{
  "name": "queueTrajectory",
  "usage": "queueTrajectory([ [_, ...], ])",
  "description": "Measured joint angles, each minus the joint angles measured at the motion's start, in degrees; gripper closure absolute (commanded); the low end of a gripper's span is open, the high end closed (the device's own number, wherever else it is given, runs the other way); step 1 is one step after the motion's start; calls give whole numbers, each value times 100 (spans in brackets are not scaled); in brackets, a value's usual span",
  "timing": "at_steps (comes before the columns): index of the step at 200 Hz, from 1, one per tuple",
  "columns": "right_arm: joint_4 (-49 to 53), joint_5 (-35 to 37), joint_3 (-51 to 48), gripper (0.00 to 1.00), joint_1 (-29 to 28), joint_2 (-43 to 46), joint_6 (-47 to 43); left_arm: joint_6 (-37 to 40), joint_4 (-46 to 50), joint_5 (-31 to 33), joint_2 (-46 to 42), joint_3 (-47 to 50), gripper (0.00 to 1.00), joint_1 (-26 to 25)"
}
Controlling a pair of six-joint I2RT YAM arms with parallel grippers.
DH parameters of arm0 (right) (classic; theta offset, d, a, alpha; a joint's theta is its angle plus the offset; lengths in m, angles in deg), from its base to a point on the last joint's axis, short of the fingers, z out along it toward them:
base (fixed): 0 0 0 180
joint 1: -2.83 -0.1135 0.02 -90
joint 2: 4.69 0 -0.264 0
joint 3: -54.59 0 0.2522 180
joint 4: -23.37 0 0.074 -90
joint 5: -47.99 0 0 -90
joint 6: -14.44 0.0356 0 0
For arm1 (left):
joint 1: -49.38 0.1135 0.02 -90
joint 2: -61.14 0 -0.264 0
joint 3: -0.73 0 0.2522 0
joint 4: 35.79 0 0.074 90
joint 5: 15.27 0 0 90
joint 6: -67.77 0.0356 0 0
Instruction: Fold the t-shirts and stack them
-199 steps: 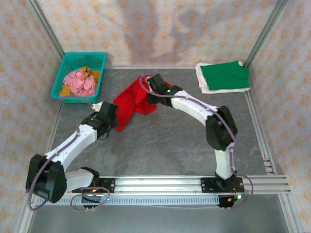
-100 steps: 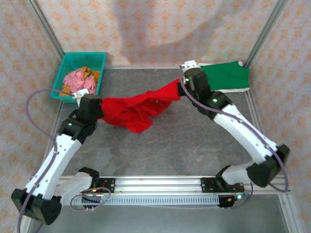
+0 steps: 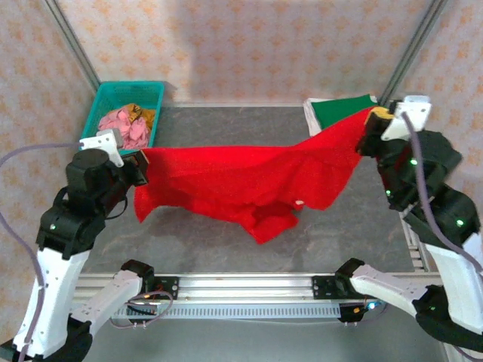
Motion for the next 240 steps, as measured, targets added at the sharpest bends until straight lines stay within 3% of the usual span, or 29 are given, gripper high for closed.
queueTrajectory([
  [22,173,103,636,100,0,-216,-133,-61,0,-341,-59,-323,100,0],
  [51,166,208,1668,100,101,-1078,-380,-118,-13,-249,284,-844,100,0],
  [79,81,-216,2608,100,680,-2430,-378,-160,-227,-302,1410,-1235,100,251],
  [110,-33,-807,3827,100,1392,-4544,-273,-162,-702,-581,3145,-1185,100,828],
  [115,-74,-916,4022,100,1462,-4944,-251,-162,-769,-647,3410,-1154,85,944],
  [120,-83,-986,4216,92,1521,-5283,-249,-157,-828,-739,3703,-1130,66,1086],
  [126,-98,-1110,4533,75,1596,-5814,-223,-155,-883,-789,3991,-1117,48,1226],
  [129,-116,-1189,4688,65,1628,-6076,-173,-155,-907,-791,4170,-1117,41,1298],
  [135,-173,-1292,4986,58,1681,-6540,-153,-151,-957,-776,4478,-1121,33,1427],
  [141,-179,-1410,5324,51,1729,-7003,-118,-136,-944,-713,4774,-1180,30,1541],
  [151,-214,-1593,5895,28,1788,-7744,-39,-114,-905,-551,5202,-1335,27,1670],
  [167,-192,-1867,6113,16,1849,-8426,94,-96,-907,-315,5484,-1423,27,1755],
  [183,13,-2107,5967,6,1869,-8537,271,-101,-1008,-133,5195,-1202,27,1705],
  [206,192,-2319,5237,5,1834,-7967,470,-98,-1252,216,3989,-385,29,1386],
  [240,-562,-2612,1008,17,1539,-5064,929,-120,-1729,208,2535,1047,37,566],
])
